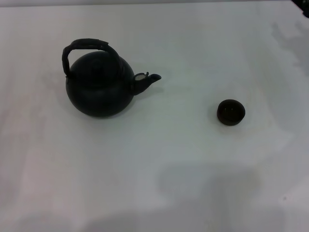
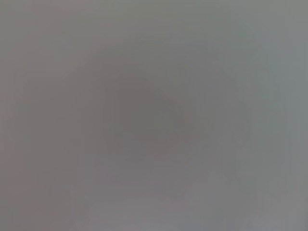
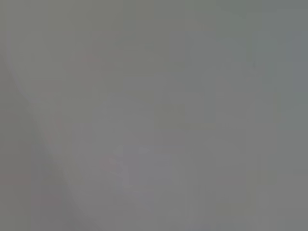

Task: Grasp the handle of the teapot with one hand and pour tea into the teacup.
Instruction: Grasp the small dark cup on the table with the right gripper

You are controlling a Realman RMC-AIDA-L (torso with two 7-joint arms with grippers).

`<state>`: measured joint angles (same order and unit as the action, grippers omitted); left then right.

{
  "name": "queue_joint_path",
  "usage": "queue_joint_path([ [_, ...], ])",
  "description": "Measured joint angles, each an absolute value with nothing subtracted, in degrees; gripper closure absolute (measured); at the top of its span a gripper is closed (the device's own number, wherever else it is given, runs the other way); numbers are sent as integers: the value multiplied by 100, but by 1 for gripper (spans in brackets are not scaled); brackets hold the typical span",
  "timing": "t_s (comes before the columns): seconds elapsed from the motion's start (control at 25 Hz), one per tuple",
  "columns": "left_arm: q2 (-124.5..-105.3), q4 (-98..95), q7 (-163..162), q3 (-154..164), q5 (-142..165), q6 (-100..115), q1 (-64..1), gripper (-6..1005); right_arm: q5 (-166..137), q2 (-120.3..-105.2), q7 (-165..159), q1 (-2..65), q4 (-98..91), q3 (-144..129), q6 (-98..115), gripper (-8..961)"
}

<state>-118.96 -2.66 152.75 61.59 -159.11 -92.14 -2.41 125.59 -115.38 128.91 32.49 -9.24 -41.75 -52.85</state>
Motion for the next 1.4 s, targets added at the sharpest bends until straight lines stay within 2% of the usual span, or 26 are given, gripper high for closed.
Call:
queue_joint_path([
  [0.12, -11891, -265, 15273, 6154, -15977, -9117, -304, 353, 12180, -11499, 11792, 2803, -1989, -4842, -5278, 111],
  [0.28, -11891, -265, 15268, 6152, -16070, -8948, -401, 354, 11285, -11374, 10349, 2324, -3672, -5413, -5267, 110],
  [0.44, -11892, -266, 15266, 6152, -16080, -8793, -461, 354, 9938, -11351, 8925, 2092, -5225, -5484, -5288, 110],
  [0.6, -11888, -268, 15263, 6152, -16173, -8528, -531, 354, 8726, -11297, 7425, 2162, -6193, -5473, -5426, 110],
  [0.72, -11892, -264, 15260, 6152, -16212, -8427, -574, 354, 7640, -11189, 6275, 2410, -6681, -5462, -5832, 110],
  [0.92, -11891, -267, 15258, 6152, -16216, -8294, -638, 353, 6146, -11132, 5253, 2901, -7381, -5433, -6997, 110],
  [1.04, -11886, -303, 15257, 6152, -16218, -8133, -695, 353, 5245, -11182, 4781, 3241, -7826, -5476, -7775, 110],
  [1.28, -11878, -322, 15257, 6152, -16359, -7831, -825, 354, 3992, -11475, 4449, 4030, -8251, -5538, -9420, 110],
  [1.4, -11872, -329, 15257, 6152, -16445, -7810, -880, 354, 3847, -11506, 4227, 4195, -8282, -5938, -9780, 110],
])
